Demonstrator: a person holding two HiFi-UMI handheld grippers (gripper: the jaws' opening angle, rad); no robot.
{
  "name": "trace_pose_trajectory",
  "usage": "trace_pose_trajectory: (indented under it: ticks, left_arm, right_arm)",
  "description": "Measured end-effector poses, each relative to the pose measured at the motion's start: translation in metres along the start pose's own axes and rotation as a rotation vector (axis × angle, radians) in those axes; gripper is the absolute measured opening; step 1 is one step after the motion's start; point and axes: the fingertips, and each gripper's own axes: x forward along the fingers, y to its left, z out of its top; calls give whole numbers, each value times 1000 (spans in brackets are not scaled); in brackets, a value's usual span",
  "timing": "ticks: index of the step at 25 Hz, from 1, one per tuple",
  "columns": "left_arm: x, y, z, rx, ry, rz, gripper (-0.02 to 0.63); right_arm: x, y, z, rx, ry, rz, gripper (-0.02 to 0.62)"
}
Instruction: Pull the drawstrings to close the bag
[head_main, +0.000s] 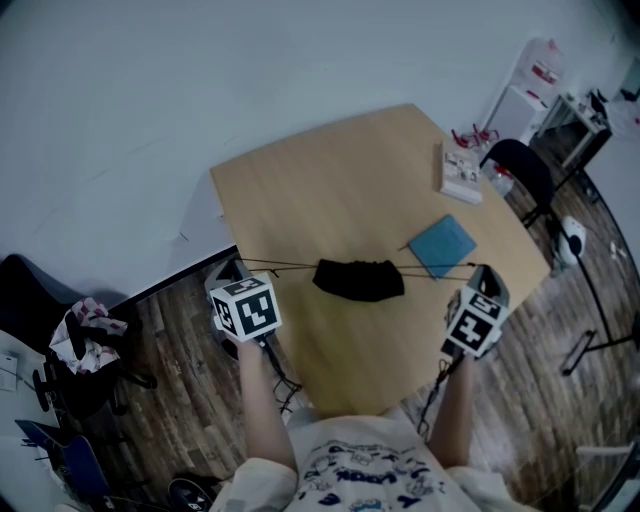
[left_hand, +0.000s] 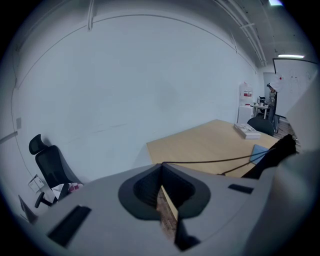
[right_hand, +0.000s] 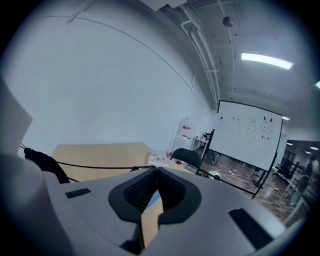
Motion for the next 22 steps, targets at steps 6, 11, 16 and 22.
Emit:
trace_pose_trajectory:
  ticks: [6,11,16,22]
  left_arm:
    - [1,-16,-1,19,-11,-49,3]
    - [4,-40,-4,81,-10,-102,3]
    - [5,-68,-14,135,4,-170,3]
    - [-1,-106,-14,95,-25,-327,44]
  right_arm:
    - [2,19,-8,-4,38,90,5]
    - [8,34,-20,-57,53,149,5]
    - [9,59,-36,-49,94,245,6]
    - [2,87,-44,-37,121,354,131]
